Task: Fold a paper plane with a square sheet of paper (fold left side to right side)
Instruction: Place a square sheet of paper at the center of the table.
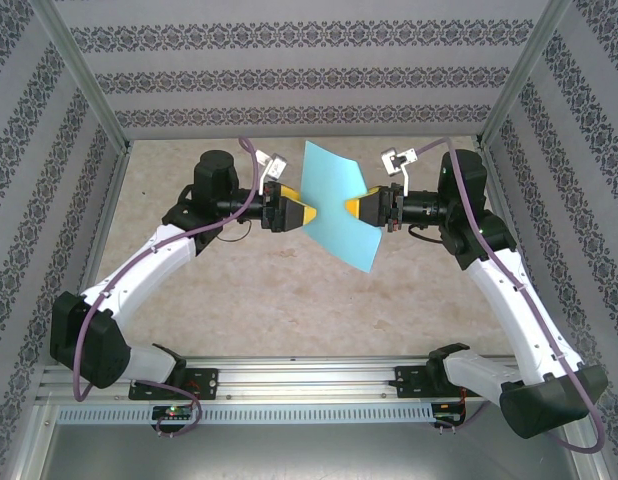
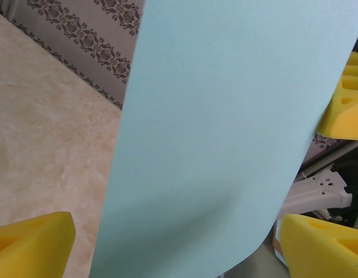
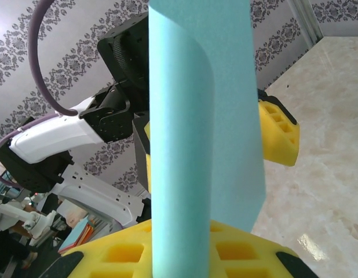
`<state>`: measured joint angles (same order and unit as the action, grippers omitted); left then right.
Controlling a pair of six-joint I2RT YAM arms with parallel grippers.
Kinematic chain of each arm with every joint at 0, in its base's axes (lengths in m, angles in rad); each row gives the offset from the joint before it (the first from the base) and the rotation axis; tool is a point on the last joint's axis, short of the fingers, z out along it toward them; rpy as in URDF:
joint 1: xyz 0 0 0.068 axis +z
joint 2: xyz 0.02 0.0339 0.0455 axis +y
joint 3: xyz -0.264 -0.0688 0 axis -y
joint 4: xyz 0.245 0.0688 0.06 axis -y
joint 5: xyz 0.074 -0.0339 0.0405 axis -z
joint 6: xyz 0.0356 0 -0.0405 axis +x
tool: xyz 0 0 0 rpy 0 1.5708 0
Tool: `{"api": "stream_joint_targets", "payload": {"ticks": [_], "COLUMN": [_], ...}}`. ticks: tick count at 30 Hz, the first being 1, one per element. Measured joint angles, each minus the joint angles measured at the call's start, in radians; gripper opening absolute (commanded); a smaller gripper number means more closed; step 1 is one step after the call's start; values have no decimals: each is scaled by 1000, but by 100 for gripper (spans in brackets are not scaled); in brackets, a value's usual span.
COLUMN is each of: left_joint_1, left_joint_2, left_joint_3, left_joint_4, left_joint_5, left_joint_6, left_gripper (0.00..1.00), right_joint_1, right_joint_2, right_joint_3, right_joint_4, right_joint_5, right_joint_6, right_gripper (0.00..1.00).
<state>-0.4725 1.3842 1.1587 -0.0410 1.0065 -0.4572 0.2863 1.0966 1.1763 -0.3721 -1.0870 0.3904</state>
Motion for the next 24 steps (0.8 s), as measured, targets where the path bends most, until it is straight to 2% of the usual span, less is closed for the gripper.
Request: {"api": "stream_joint_targets", "payload": {"ticks": [5,11,13,16,18,21,24], "left_joint_1": [-2,-2,-2,-2,-2,-2,-2], "left_joint_2": [0,0,0,-6,-16,-28,-28], "left_joint_3": [6,5,5,-4,-22,-57,-102], "left_joint_4": [0,-6,-10,-14,-16,-30,-54], "left_joint_5": [16,20,17,3,-12,-51,-113], "left_joint_6": [21,37,47,58,60,60,48], "left_gripper": [65,20,9,4,0,0,0], "right_joint_1": [2,-1,-3,-14,-21,-43,-73], "right_joint_2": [0,-2,-2,-2,-3,-3,-3], "right_joint_3": [0,0,-1,-5,-8,-11,-23], "right_joint_4": [-9,-39,-41,-49,-63,-101,-151], "right_joint_5": [1,22,32,55,79,145,247], "right_joint_6": [-2,-24,-27,-29,-38,-56,-74], "right_gripper": [20,21,22,27,34,48,56]}}
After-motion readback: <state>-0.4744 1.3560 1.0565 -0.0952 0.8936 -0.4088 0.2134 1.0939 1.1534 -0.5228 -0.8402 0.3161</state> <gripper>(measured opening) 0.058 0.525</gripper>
